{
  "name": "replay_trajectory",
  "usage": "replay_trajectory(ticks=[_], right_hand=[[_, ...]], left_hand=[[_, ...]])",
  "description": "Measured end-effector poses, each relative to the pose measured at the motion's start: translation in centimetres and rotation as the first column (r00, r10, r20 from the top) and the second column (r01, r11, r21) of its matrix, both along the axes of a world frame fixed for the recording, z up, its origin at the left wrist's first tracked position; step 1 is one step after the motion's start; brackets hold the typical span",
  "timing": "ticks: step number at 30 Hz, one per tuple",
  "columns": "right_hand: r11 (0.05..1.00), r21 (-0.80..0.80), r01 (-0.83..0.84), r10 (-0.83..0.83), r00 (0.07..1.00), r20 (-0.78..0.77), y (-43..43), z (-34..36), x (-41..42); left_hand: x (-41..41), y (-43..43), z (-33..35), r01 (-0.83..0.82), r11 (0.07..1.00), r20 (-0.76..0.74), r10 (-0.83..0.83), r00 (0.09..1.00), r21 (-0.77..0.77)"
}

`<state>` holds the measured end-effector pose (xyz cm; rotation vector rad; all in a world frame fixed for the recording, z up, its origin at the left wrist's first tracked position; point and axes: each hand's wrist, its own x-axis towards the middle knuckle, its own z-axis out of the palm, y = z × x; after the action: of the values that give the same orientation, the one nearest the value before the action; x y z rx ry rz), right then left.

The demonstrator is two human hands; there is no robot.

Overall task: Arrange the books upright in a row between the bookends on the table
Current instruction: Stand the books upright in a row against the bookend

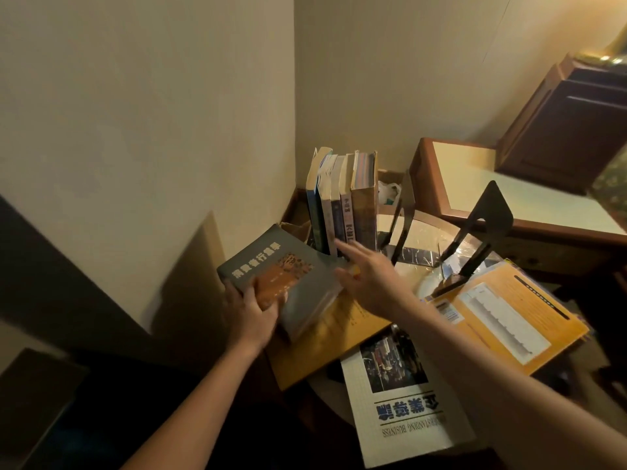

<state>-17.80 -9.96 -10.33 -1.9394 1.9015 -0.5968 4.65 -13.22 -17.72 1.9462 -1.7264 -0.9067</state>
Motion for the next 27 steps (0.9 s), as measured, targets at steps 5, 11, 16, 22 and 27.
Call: replay_trajectory(ticks=[5, 11, 16, 22, 27], right_hand=[[0.993, 0.107, 0.052, -0.05, 0.999, -0.014, 0.0, -2.3, 1.3], [0.984, 0.118, 0.135, -0.134, 0.991, -0.017, -0.4, -4.2, 0.5], [0.974, 0.157, 0.166, -0.172, 0.985, 0.02, -0.6, -4.6, 0.7], [0.971, 0.211, 0.113, -0.133, 0.988, 0.084, -0.3, -4.1, 0.4], [0.969, 0.249, -0.002, -0.027, 0.993, 0.116, 0.3, -2.7, 0.8]], left_hand=[[-0.3, -0.1, -0.1, -0.121, 0.979, -0.516, 0.19, 0.835, 0.166], [0.1, -1.7, -0.2, -0.24, 0.938, -0.695, 0.346, 0.631, 0.249], [0.2, -2.8, 0.0, -0.304, 0.916, -0.777, 0.387, 0.496, 0.262], [0.3, -2.9, 2.8, -0.368, 0.92, -0.775, 0.329, 0.54, 0.134], [1.5, -0.8, 5.6, -0.377, 0.924, -0.792, 0.278, 0.543, 0.066]])
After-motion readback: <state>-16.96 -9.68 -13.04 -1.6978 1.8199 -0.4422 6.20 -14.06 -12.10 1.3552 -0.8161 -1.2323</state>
